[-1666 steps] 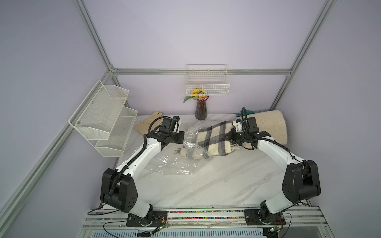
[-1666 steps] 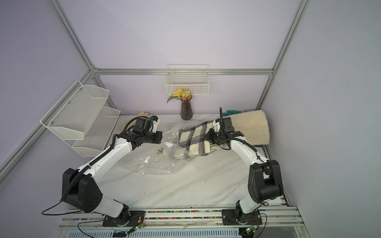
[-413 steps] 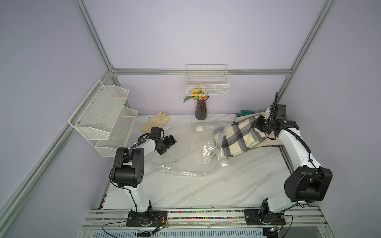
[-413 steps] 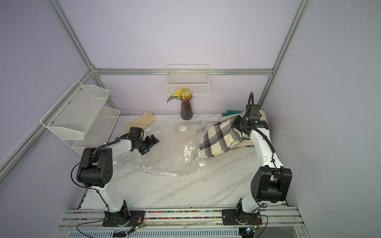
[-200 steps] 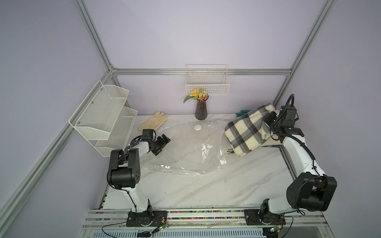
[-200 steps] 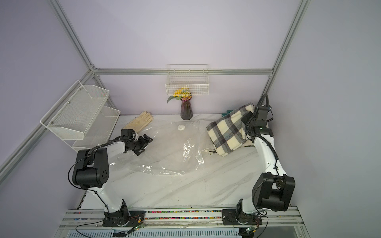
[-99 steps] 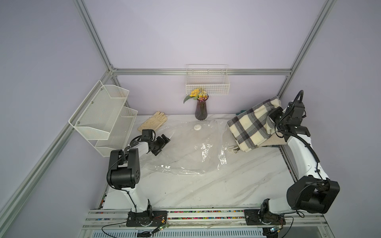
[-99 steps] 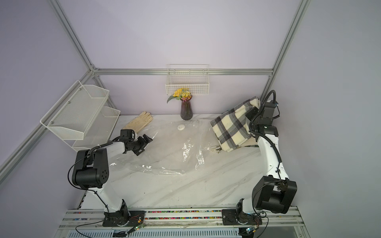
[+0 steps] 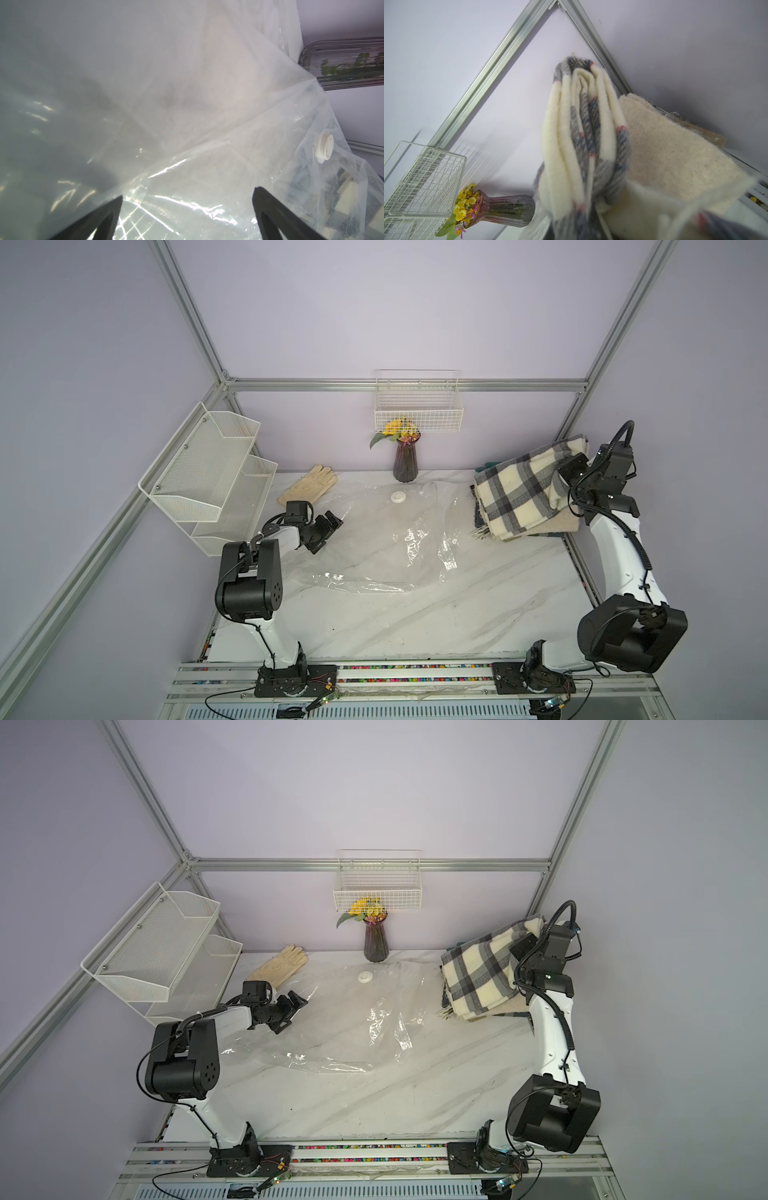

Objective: Take the scarf out of the vacuum bag
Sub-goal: Place the scarf at the corner of the board.

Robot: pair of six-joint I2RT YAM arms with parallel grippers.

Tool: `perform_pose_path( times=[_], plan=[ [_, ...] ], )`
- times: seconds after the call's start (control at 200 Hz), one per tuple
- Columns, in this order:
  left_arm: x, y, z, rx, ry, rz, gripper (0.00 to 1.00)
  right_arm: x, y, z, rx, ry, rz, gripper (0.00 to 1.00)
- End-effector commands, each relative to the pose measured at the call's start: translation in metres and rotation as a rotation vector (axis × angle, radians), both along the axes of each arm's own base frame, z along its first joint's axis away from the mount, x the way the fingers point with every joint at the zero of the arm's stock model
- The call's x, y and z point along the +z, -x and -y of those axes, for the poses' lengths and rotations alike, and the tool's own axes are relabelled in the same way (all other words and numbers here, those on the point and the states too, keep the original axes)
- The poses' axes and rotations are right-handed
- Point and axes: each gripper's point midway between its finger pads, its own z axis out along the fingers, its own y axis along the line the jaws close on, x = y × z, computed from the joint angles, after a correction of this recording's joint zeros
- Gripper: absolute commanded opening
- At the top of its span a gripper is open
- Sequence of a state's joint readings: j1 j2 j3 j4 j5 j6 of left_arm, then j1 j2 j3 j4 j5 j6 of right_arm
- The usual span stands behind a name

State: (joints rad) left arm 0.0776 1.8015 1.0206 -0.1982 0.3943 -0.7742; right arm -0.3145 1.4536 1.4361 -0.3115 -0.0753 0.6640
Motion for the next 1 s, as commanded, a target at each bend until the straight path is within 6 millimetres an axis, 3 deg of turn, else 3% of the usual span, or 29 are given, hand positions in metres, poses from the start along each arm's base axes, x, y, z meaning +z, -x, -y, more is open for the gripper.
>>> perform_pose_path(
  times=[0.0, 0.16, 0.255, 0.4, 0.495, 0.665, 0.995],
  plan=[
    [-0.07, 0.063, -0.021, 0.056, -0.079, -0.306, 1.0, 0.024, -0.006, 0.011, -0.034, 0.051, 0.102, 0.0],
    [-0.068, 0.062, -0.02, 0.057, -0.078, -0.299, 1.0, 0.007, -0.004, 0.024, -0.088, 0.055, 0.067, 0.06],
    [-0.068, 0.062, -0.02, 0.056, -0.075, -0.3, 1.0, -0.005, -0.001, 0.031, -0.123, 0.054, 0.042, 0.16],
    [-0.069, 0.062, -0.02, 0.056, -0.075, -0.299, 1.0, -0.013, -0.004, 0.036, -0.121, 0.048, 0.026, 0.46],
    [-0.068, 0.061, -0.019, 0.057, -0.068, -0.297, 1.0, -0.014, -0.006, 0.035, -0.11, 0.044, 0.026, 0.71],
    [-0.066, 0.06, -0.019, 0.057, -0.067, -0.29, 1.0, -0.013, -0.006, 0.035, -0.11, 0.043, 0.024, 0.96],
    [-0.058, 0.057, -0.018, 0.045, -0.067, -0.262, 1.0, -0.022, -0.004, 0.036, -0.119, 0.03, -0.001, 0.97]
  ],
)
